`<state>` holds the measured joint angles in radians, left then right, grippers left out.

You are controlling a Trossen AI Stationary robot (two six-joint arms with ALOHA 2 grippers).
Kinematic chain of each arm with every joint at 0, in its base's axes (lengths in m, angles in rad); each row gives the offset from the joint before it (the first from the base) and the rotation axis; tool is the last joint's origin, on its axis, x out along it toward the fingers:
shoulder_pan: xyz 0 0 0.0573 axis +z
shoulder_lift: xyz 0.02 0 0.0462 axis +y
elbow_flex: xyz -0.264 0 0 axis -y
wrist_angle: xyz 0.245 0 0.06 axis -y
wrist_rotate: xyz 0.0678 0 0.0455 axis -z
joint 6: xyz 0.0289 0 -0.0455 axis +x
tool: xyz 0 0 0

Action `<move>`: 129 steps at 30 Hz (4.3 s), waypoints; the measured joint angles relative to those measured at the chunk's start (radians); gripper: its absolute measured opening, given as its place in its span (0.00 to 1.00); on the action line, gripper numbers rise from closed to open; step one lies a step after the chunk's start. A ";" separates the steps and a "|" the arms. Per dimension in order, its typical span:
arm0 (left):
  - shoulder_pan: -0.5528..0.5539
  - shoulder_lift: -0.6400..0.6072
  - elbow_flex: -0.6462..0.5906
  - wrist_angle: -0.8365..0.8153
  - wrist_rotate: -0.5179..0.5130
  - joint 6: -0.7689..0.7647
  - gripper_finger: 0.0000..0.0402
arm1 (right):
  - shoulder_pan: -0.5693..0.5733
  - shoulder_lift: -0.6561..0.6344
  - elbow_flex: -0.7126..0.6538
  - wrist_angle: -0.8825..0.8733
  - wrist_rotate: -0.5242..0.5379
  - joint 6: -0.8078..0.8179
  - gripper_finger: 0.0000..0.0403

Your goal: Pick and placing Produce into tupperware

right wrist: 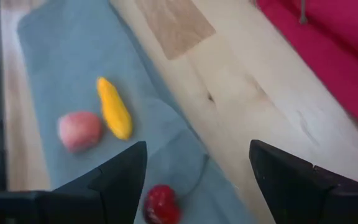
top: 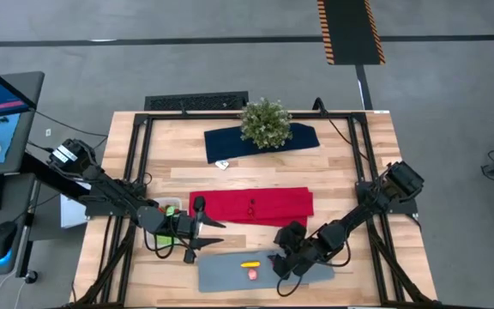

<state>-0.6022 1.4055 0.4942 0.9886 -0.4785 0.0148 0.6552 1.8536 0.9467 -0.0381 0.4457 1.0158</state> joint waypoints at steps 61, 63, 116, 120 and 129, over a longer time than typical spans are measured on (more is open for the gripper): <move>0.001 0.001 0.000 -0.003 0.001 -0.006 0.40 | 0.042 0.102 0.175 -0.164 0.015 -0.113 0.17; 0.000 0.001 0.000 -0.003 0.001 -0.006 0.40 | 0.034 0.102 0.188 -0.192 0.016 -0.125 0.22; 0.001 0.001 0.000 -0.002 0.001 -0.007 0.40 | 0.082 0.150 0.327 -0.443 -0.121 0.233 0.47; 0.001 0.001 0.000 -0.002 0.001 -0.007 0.40 | 0.081 0.150 0.328 -0.440 -0.107 0.225 0.41; 0.001 0.001 0.000 -0.002 0.001 -0.007 0.40 | 0.076 0.150 0.328 -0.441 -0.108 0.200 0.24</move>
<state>-0.6010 1.4067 0.4942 0.9863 -0.4773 0.0077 0.7307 2.0033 1.2743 -0.4789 0.3380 1.2159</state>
